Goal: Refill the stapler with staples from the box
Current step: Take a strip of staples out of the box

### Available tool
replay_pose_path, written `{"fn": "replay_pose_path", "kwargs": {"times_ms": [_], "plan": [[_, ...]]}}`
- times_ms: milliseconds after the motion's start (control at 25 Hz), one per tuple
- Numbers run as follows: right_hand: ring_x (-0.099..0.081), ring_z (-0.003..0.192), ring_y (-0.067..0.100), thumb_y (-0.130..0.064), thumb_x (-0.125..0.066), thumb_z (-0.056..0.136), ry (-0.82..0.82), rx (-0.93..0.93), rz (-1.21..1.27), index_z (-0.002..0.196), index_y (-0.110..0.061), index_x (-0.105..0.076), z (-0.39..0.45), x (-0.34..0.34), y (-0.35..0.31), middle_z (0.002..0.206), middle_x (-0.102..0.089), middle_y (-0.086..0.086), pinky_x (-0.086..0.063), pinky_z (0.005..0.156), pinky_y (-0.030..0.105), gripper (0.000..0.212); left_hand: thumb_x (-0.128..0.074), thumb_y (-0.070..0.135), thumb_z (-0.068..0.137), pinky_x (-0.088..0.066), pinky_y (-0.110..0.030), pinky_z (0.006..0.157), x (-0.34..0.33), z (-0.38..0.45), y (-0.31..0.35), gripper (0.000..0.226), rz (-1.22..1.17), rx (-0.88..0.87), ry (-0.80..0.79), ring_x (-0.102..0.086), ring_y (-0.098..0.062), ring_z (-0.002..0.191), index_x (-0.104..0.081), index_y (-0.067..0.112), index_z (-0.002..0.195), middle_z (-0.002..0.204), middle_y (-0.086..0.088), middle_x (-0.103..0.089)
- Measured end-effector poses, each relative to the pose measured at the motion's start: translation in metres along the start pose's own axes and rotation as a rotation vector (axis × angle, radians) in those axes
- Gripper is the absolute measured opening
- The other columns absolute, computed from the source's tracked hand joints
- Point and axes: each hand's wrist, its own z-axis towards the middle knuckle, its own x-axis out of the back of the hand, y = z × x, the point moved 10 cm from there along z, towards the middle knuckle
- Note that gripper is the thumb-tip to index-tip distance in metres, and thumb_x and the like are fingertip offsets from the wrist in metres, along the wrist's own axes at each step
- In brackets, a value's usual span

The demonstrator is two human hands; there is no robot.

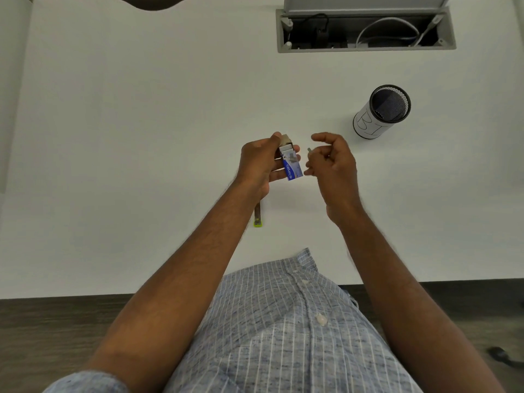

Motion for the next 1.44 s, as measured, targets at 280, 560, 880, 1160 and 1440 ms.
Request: {"fn": "replay_pose_path", "kwargs": {"times_ms": [280,560,880,1160,1440], "plan": [[-0.049,0.061,0.014,-0.028,-0.061,0.099,-0.056,-0.266,0.045,0.094,-0.012,-0.062,-0.014,-0.015,0.037,0.071,-0.057,0.003,-0.046,0.061,0.028,0.017,-0.058,0.028,0.102,-0.064,-0.044,0.079,-0.004,0.003,-0.002,0.024,-0.121,0.022,-0.06,-0.077,-0.03,0.092,-0.071,0.009,0.109,0.102,-0.011,-0.079],[-0.05,0.062,0.013,-0.03,-0.068,0.097,-0.098,-0.295,0.084,0.116,-0.001,-0.062,-0.012,-0.019,0.038,0.076,-0.061,0.004,-0.045,0.059,0.027,0.035,-0.062,0.015,0.099,-0.064,-0.042,0.081,-0.009,0.006,0.0,0.012,-0.172,-0.051,-0.112,-0.077,-0.032,0.096,-0.071,0.014,0.107,0.105,-0.01,-0.078],[-0.059,0.072,0.014,-0.025,-0.07,0.096,-0.101,-0.325,0.266,0.107,-0.012,-0.067,-0.011,-0.02,0.042,0.084,-0.068,0.004,-0.052,0.069,0.028,0.017,-0.062,0.011,0.099,-0.063,-0.039,0.083,-0.01,0.002,0.005,0.021,-0.132,-0.091,-0.134,-0.076,-0.03,0.098,-0.07,0.011,0.117,0.111,-0.013,-0.076],[-0.062,0.07,0.013,-0.024,-0.069,0.096,-0.076,-0.339,0.331,0.104,-0.015,-0.068,-0.006,-0.016,0.043,0.085,-0.069,0.005,-0.054,0.069,0.024,0.011,-0.067,0.021,0.097,-0.062,-0.028,0.071,-0.013,0.0,0.007,0.017,-0.04,-0.126,-0.152,-0.078,-0.022,0.088,-0.075,0.016,0.112,0.091,-0.001,-0.08],[-0.064,0.074,0.013,-0.027,-0.072,0.094,-0.035,-0.254,0.187,0.11,-0.011,-0.067,0.0,-0.013,0.038,0.094,-0.071,0.004,-0.056,0.072,0.026,0.024,-0.068,0.02,0.096,-0.062,-0.028,0.072,-0.011,0.002,0.011,0.021,-0.001,-0.148,-0.123,-0.078,-0.023,0.088,-0.072,0.012,0.115,0.101,-0.009,-0.076]]}}
